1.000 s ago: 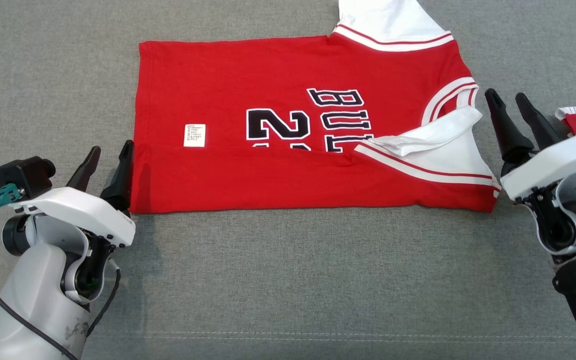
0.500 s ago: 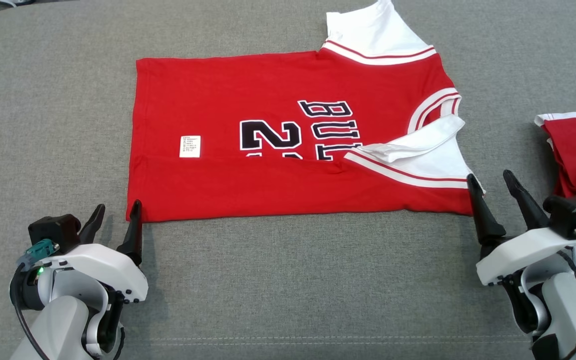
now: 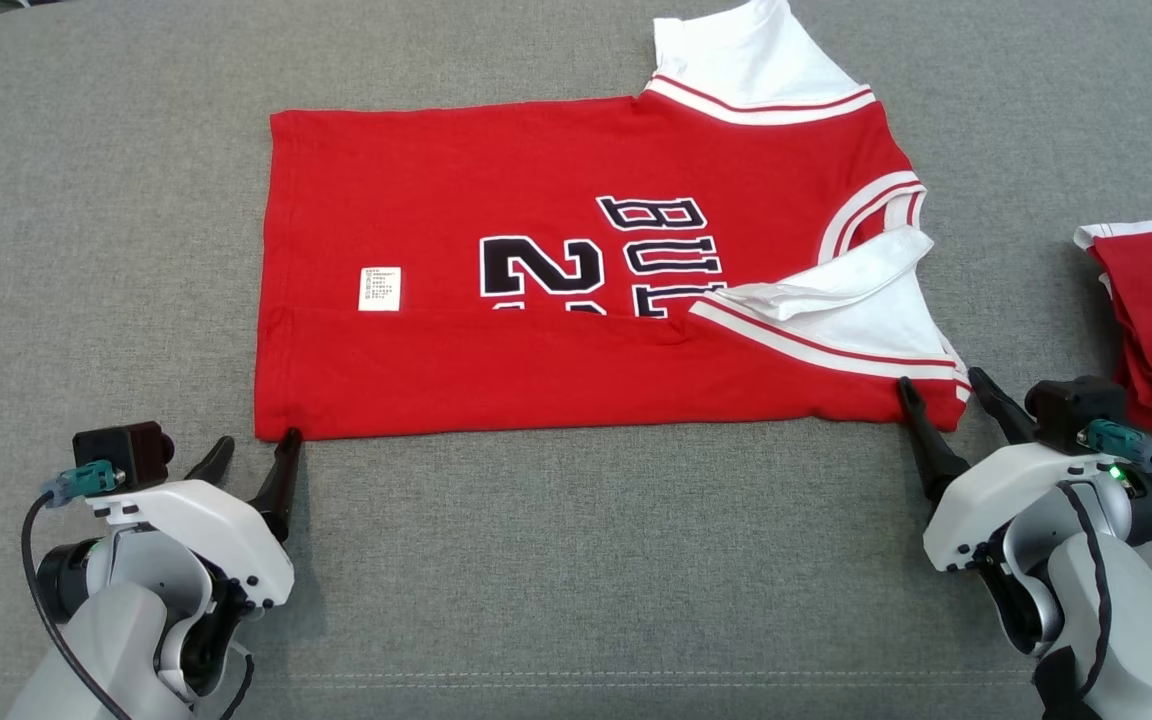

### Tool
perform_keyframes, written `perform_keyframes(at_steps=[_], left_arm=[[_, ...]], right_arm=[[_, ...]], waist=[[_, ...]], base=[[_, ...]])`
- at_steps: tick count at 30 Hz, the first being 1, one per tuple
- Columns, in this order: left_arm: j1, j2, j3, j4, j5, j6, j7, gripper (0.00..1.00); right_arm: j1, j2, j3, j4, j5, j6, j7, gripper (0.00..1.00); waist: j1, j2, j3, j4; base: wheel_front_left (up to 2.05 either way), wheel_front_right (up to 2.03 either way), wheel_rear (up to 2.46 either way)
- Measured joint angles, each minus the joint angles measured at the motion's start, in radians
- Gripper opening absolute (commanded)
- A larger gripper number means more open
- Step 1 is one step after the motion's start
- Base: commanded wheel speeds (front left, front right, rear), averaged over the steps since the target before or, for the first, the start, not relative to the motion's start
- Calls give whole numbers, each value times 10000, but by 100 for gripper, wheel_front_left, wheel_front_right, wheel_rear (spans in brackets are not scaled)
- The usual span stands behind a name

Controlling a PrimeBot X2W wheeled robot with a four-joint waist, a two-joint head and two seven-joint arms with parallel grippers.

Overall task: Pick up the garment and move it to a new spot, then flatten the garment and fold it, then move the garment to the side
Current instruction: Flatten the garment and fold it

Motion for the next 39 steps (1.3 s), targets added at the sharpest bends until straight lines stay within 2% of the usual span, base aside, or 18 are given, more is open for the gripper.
perform_keyframes(at_steps=[8,9,10,11,12,13,17,24,28,32,35,36,39], left_arm=[[-529,-38,-25,629,-460,-573,568,100],[-580,-38,-23,656,-506,-640,594,95],[-593,-48,-17,660,-591,-731,594,51],[-596,-54,-19,669,-667,-773,594,3],[-597,-54,-12,669,-698,-817,591,0],[-597,-59,-8,667,-750,-865,591,0],[-562,-148,-73,571,-865,-1034,646,0],[-41,23,-113,-134,-936,-1018,767,0],[683,368,-17,-934,-1026,-840,947,0],[1705,704,88,-2036,-1187,-474,1135,0],[2488,940,199,-2888,-1292,-132,1350,0],[2488,940,199,-2888,-1292,-132,1350,0],[3032,1057,326,-3624,-1436,228,1540,0]], right_arm=[[-593,90,21,832,-347,17,307,100],[-654,127,23,913,-347,17,383,100],[-700,151,29,936,-339,15,445,97],[-738,150,42,955,-337,15,485,42],[-780,150,63,986,-303,15,518,7],[-816,159,88,999,-188,15,531,0],[-825,217,198,991,54,56,581,0],[-528,-40,293,477,675,58,752,0],[352,-232,121,-640,1143,58,1035,0],[1760,-414,-322,-2243,1338,58,1557,0],[3031,-311,-794,-3532,1340,58,2098,0],[3031,-311,-794,-3532,1340,58,2098,0],[4192,25,-1352,-4709,1210,58,2581,0]], waist=[[0,0,56,-24],[0,0,60,-28],[0,0,66,-30],[0,0,68,-25],[0,0,68,-19],[0,0,68,-14],[0,0,51,28],[0,0,13,129],[0,0,-39,196],[0,0,-137,220],[0,0,-230,226],[0,0,-230,226],[0,0,-247,262]], base=[[0,0,0],[0,0,0],[0,0,0],[0,0,0],[0,0,0],[0,0,0],[0,0,0],[0,0,0],[0,0,0],[0,0,0],[0,0,0],[0,0,0],[0,0,0]])
